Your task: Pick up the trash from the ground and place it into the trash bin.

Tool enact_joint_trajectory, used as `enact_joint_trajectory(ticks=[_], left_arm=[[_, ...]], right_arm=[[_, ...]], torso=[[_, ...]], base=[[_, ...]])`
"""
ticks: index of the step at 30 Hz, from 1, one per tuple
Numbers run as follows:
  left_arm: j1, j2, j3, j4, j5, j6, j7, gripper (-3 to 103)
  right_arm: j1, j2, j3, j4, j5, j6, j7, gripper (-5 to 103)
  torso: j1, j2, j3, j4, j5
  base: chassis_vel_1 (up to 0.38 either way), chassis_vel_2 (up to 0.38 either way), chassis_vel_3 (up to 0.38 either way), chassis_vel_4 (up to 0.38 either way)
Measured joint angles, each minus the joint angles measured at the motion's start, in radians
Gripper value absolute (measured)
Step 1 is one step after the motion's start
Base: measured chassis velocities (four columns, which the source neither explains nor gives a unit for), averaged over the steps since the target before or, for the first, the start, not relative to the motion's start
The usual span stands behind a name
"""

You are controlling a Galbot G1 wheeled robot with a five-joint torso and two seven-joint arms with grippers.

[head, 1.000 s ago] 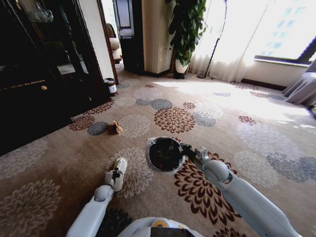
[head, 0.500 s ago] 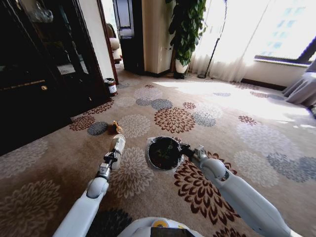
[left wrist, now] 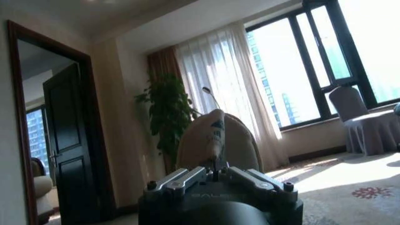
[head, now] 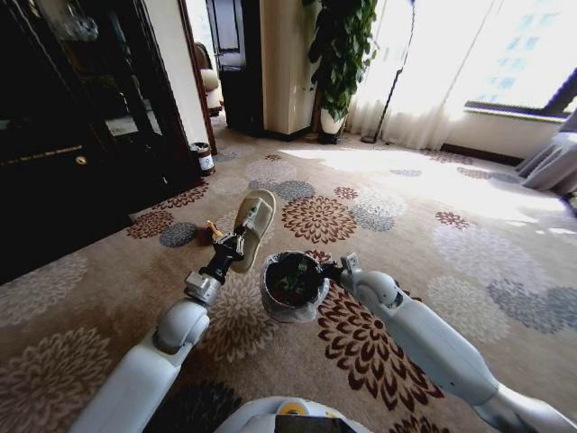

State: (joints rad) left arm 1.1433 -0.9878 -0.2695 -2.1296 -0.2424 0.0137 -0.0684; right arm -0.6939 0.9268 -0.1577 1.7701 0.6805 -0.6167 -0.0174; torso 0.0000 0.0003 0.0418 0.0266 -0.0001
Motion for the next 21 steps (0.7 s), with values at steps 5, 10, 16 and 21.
enact_joint_trajectory(ticks=[5,10,16,21], left_arm=[[-0.122,-0.033,0.129,0.080,-0.025,-0.025,0.003,0],[-0.169,-0.085,0.221,0.154,-0.012,-0.042,-0.010,0],[-0.120,-0.109,0.255,0.166,0.022,-0.042,-0.041,0],[-0.087,-0.109,0.276,0.177,0.061,-0.047,-0.057,0]], right_arm=[[0.038,0.020,-0.059,0.011,0.027,-0.012,0.000,1],[0.068,0.041,-0.089,0.005,0.052,-0.014,-0.001,1],[0.082,0.046,-0.094,-0.013,0.058,-0.014,-0.001,1],[0.098,0.042,-0.090,-0.029,0.066,-0.009,-0.001,1]], torso=[[0.000,0.000,0.000,0.0000,0.0000],[0.000,0.000,0.000,0.0001,0.0001],[0.000,0.000,0.000,0.0001,0.0000],[0.000,0.000,0.000,0.0001,0.0001]], base=[[0.000,0.000,0.000,0.000],[0.000,0.000,0.000,0.000],[0.000,0.000,0.000,0.000],[0.000,0.000,0.000,0.000]])
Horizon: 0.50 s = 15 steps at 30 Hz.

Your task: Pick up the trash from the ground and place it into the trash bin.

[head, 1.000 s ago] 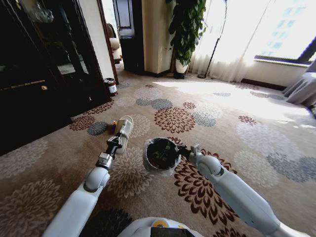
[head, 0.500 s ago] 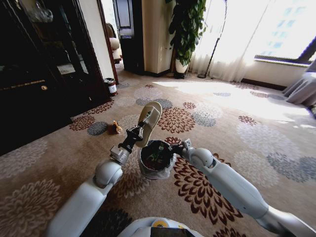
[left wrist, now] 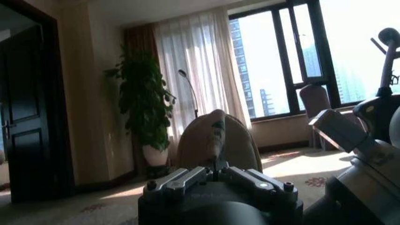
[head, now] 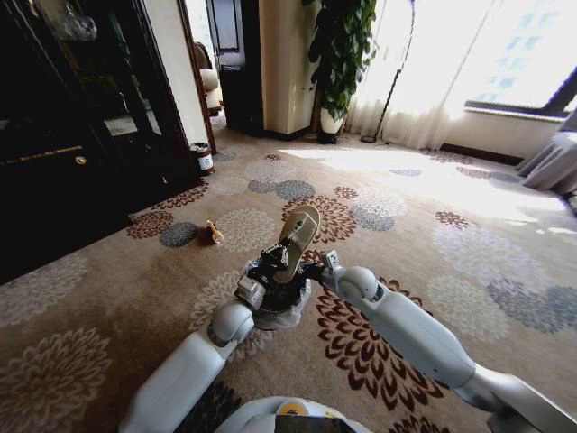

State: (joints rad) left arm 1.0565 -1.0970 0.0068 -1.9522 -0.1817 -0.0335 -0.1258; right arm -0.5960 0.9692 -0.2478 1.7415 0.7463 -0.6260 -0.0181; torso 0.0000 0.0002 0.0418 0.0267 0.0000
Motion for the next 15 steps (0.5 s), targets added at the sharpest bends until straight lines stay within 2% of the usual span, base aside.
enact_joint_trajectory(ticks=[4,5,7,8,10,13,14,15], left_arm=[[0.015,0.003,0.006,0.008,0.031,0.006,0.004,-2],[0.016,0.005,0.006,0.010,0.042,0.007,0.010,3],[0.019,0.010,0.005,0.011,0.054,0.007,0.014,3],[0.025,0.021,0.001,0.008,0.075,0.010,0.015,14],[0.031,0.029,-0.002,0.002,0.088,0.018,0.018,14],[0.066,0.053,-0.020,-0.022,0.123,0.032,0.036,30],[0.066,0.053,-0.020,-0.022,0.123,0.032,0.036,30],[0.078,0.058,-0.024,-0.025,0.127,0.032,0.038,35]], right_arm=[[0.006,-0.006,0.010,-0.011,0.003,0.011,0.000,1],[0.005,-0.009,0.016,-0.011,0.004,0.012,0.000,1],[0.005,-0.011,0.020,-0.010,0.007,0.012,0.000,1],[0.006,-0.015,0.025,-0.009,0.010,0.013,0.000,1],[0.008,-0.017,0.026,-0.009,0.012,0.014,0.000,1],[0.021,-0.028,0.027,-0.006,0.024,0.019,0.000,1],[0.021,-0.028,0.027,-0.006,0.024,0.019,0.000,1],[0.026,-0.032,0.027,-0.004,0.030,0.019,0.000,1]], torso=[[0.000,0.000,0.000,0.0000,0.0001],[0.000,0.000,0.000,0.0000,-0.0001],[0.000,0.000,0.000,-0.0002,-0.0001],[0.000,0.000,0.000,-0.0002,-0.0001],[0.000,0.000,0.000,-0.0002,0.0001],[0.000,0.000,0.000,-0.0001,0.0000],[0.000,0.000,0.000,-0.0001,0.0000],[0.000,0.000,0.000,0.0000,0.0000]], base=[[0.000,0.000,0.000,0.000],[0.000,0.000,0.000,0.000],[0.000,0.000,0.000,0.000],[0.000,0.000,0.000,0.000],[0.000,0.000,0.000,0.000],[0.000,0.000,0.000,0.000],[0.000,0.000,0.000,0.000],[0.000,0.000,0.000,0.000]])
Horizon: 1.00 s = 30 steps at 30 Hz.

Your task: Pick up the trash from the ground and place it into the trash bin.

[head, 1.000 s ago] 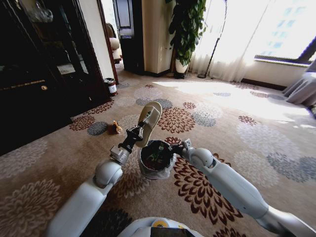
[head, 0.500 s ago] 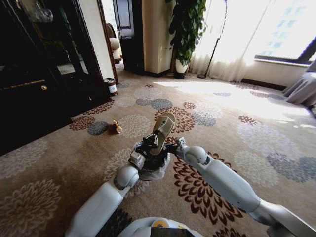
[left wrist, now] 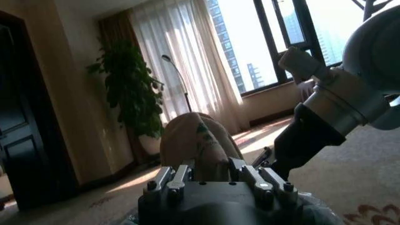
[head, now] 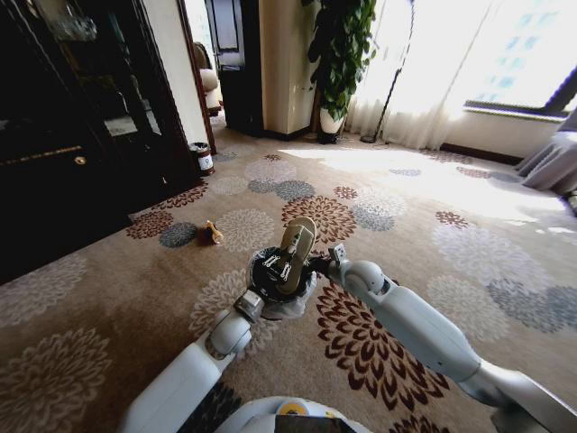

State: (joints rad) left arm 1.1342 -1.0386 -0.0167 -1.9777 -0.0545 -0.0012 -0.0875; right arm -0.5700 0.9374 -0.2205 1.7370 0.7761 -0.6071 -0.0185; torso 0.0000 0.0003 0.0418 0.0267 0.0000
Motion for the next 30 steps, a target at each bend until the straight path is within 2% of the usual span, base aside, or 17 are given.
enact_joint_trajectory(ticks=[2,5,7,8,10,12,13,14,15,16,17,18,19,23,25,29,30], left_arm=[[0.032,0.012,-0.012,-0.017,0.002,-0.003,0.003,46],[0.066,0.029,-0.032,-0.057,-0.011,-0.005,0.007,57],[0.071,0.034,-0.038,-0.068,-0.019,-0.006,0.007,57],[0.080,0.044,-0.062,-0.099,-0.058,-0.005,-0.005,68],[0.080,0.045,-0.076,-0.115,-0.081,0.007,-0.031,68],[0.068,0.042,-0.108,-0.156,-0.143,0.089,-0.139,80],[0.053,0.033,-0.131,-0.181,-0.215,0.161,-0.220,85],[0.046,0.029,-0.144,-0.189,-0.249,0.190,-0.251,90],[0.046,0.029,-0.144,-0.189,-0.249,0.190,-0.251,90],[0.035,0.024,-0.175,-0.198,-0.309,0.242,-0.304,90],[0.029,0.019,-0.222,-0.199,-0.360,0.275,-0.340,98],[0.030,0.016,-0.258,-0.196,-0.382,0.287,-0.351,98],[0.030,0.016,-0.258,-0.196,-0.382,0.287,-0.351,98],[0.089,0.008,-0.414,-0.138,-0.394,0.328,-0.348,100],[0.111,0.015,-0.439,-0.111,-0.388,0.326,-0.344,100],[0.163,0.039,-0.484,-0.018,-0.371,0.285,-0.302,100],[0.174,0.040,-0.498,0.012,-0.366,0.269,-0.270,100]], right_arm=[[0.012,-0.007,0.002,-0.001,0.004,0.000,0.000,1],[0.018,-0.009,0.006,-0.006,0.005,0.000,0.000,1],[0.019,-0.009,0.007,-0.006,0.005,0.000,0.000,1],[0.019,-0.007,0.011,-0.007,0.005,0.001,0.000,1],[0.017,-0.007,0.015,-0.007,0.003,0.002,0.000,1],[0.010,-0.005,0.023,-0.007,-0.006,0.006,0.000,1],[0.004,-0.005,0.029,-0.007,-0.011,0.009,0.000,1],[0.001,-0.005,0.031,-0.007,-0.013,0.010,0.000,1],[0.001,-0.005,0.031,-0.007,-0.013,0.010,0.000,1],[-0.007,-0.006,0.039,-0.007,-0.021,0.013,0.000,1],[-0.017,-0.009,0.047,-0.006,-0.034,0.018,0.000,1],[-0.024,-0.011,0.052,-0.005,-0.041,0.022,0.000,1],[-0.024,-0.011,0.052,-0.005,-0.041,0.022,0.000,1],[-0.055,-0.035,0.080,0.009,-0.061,0.030,0.000,1],[-0.061,-0.044,0.088,0.013,-0.072,0.031,0.000,1],[-0.079,-0.073,0.103,0.018,-0.133,0.040,0.001,1],[-0.084,-0.077,0.106,0.019,-0.142,0.042,0.001,1]], torso=[[0.000,0.000,0.000,0.0000,-0.0002],[0.000,0.000,0.000,0.0000,-0.0001],[0.000,0.000,0.000,0.0000,-0.0001],[0.000,0.000,0.000,0.0001,0.0000],[0.000,0.000,0.000,0.0001,-0.0001],[0.000,0.000,0.000,0.0001,-0.0001],[0.000,0.000,0.000,0.0000,-0.0001],[0.000,0.000,0.000,0.0000,0.0000],[0.000,0.000,0.000,0.0000,0.0000],[0.000,0.000,0.000,-0.0001,0.0000],[0.000,0.000,0.000,-0.0002,0.0000],[0.000,0.000,0.000,-0.0002,-0.0001],[0.000,0.000,0.000,-0.0002,-0.0001],[0.000,0.000,0.000,-0.0001,0.0000],[0.000,0.000,0.000,0.0001,0.0000],[0.000,0.000,0.000,0.0002,-0.0003],[0.000,0.000,0.000,-0.0001,-0.0005]], base=[[0.000,0.000,0.000,0.000],[0.000,0.000,0.000,0.000],[0.000,0.000,0.000,0.000],[0.000,0.000,0.000,0.000],[0.000,0.000,0.000,0.000],[0.000,0.000,0.000,0.000],[0.000,0.000,0.000,0.000],[0.000,0.000,0.000,0.000],[0.000,0.000,0.000,0.000],[0.000,0.000,0.000,0.000],[0.000,0.000,0.000,0.000],[0.000,0.000,0.000,0.000],[0.000,0.000,0.000,0.000],[0.000,0.000,0.000,0.000],[0.000,0.000,0.000,0.000],[0.000,0.000,0.000,0.000],[0.000,0.000,0.000,0.000]])
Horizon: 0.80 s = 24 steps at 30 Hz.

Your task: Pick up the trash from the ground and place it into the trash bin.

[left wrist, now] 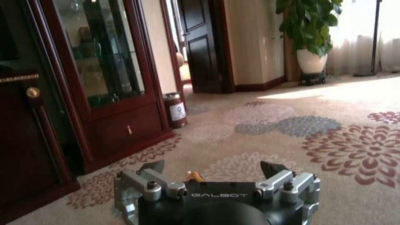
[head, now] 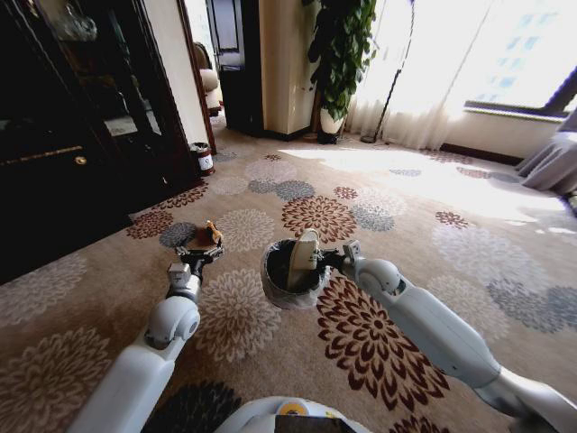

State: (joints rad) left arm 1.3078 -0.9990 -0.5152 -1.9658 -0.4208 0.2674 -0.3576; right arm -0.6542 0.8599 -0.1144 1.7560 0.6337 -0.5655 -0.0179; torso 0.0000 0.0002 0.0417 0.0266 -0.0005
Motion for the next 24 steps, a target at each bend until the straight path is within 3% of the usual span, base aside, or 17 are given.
enact_joint_trajectory(ticks=[2,4,7,13,24], left_arm=[[0.017,-0.007,-0.017,0.088,0.034,-0.025,0.066,100],[0.020,-0.015,-0.012,0.129,0.037,-0.030,0.070,100],[0.028,-0.032,0.005,0.172,-0.006,-0.025,0.057,100],[0.028,-0.037,0.002,0.185,-0.084,0.006,0.048,100],[0.014,-0.056,0.008,0.224,-0.094,0.014,0.036,100]], right_arm=[[-0.008,-0.001,0.006,-0.003,-0.012,0.008,-0.001,1],[-0.009,0.002,0.009,-0.012,-0.025,0.025,-0.001,1],[-0.011,0.010,0.017,-0.044,-0.083,0.066,-0.001,1],[-0.013,0.014,0.026,-0.049,-0.093,0.071,-0.001,1],[-0.013,0.038,0.022,-0.048,-0.092,0.071,-0.001,1]], torso=[[0.000,0.000,0.000,-0.0003,0.0005],[0.000,0.000,0.000,-0.0001,0.0003],[0.000,0.000,0.000,0.0005,0.0002],[0.000,0.000,0.000,-0.0002,0.0003],[0.000,0.000,0.000,0.0000,0.0003]], base=[[0.000,0.000,0.000,0.000],[0.000,0.000,0.000,0.000],[0.000,0.000,0.000,0.000],[-0.004,0.005,0.002,-0.010],[-0.041,0.151,0.040,-0.142]])
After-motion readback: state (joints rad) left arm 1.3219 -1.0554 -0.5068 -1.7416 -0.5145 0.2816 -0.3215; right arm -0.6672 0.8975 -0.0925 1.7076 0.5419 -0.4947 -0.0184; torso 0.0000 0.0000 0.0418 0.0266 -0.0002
